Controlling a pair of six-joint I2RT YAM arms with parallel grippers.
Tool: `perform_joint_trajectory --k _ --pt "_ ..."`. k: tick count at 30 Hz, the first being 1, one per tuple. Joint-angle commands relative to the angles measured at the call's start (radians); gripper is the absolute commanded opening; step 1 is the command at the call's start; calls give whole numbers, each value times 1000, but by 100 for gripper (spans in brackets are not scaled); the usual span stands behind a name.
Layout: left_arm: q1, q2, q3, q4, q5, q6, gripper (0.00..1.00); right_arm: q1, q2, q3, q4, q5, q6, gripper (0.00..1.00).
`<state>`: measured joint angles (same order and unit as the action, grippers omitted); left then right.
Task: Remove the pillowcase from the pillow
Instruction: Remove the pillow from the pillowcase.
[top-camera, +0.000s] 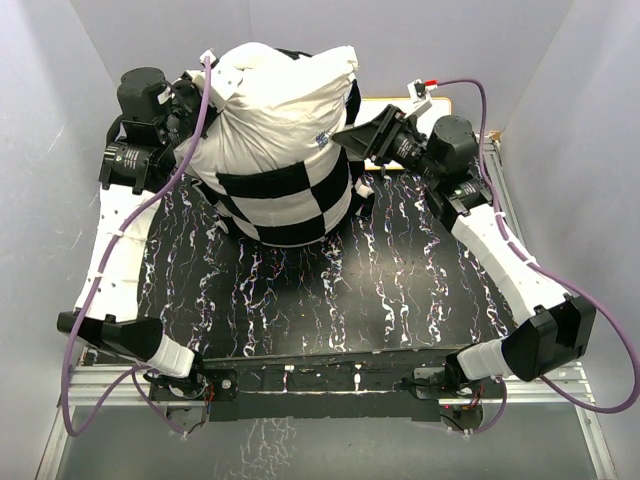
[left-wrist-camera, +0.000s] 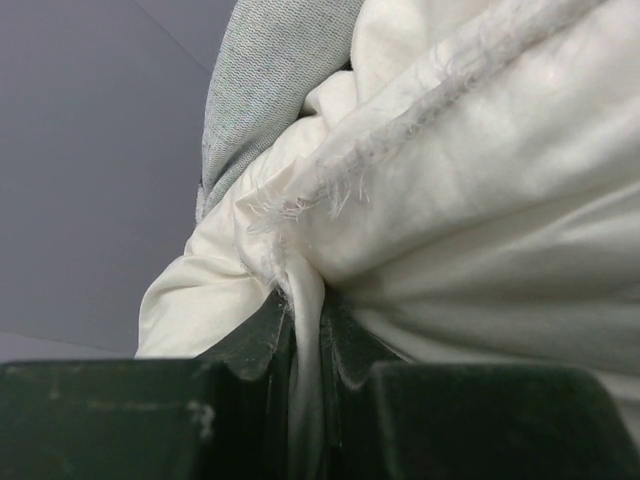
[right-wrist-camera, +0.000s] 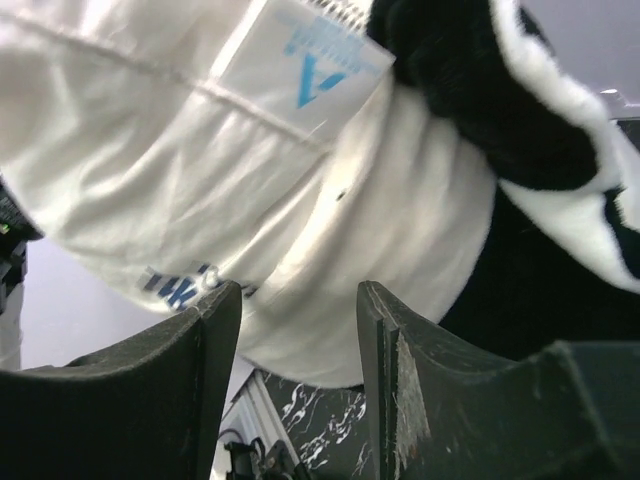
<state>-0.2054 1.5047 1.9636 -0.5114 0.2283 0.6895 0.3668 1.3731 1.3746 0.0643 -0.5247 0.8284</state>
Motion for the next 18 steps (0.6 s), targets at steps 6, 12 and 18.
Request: perform_joint_trajectory --k 6,12,18 --pt "-12 -46 -71 -8 22 -57 0 -8 56 76 -58 208 -51 39" --pt "-53 -53 -72 -1 55 -99 0 -9 86 -28 -154 366 -113 32" --pt "-52 -63 8 8 74 -249 0 -9 87 -175 -110 417 -107 22"
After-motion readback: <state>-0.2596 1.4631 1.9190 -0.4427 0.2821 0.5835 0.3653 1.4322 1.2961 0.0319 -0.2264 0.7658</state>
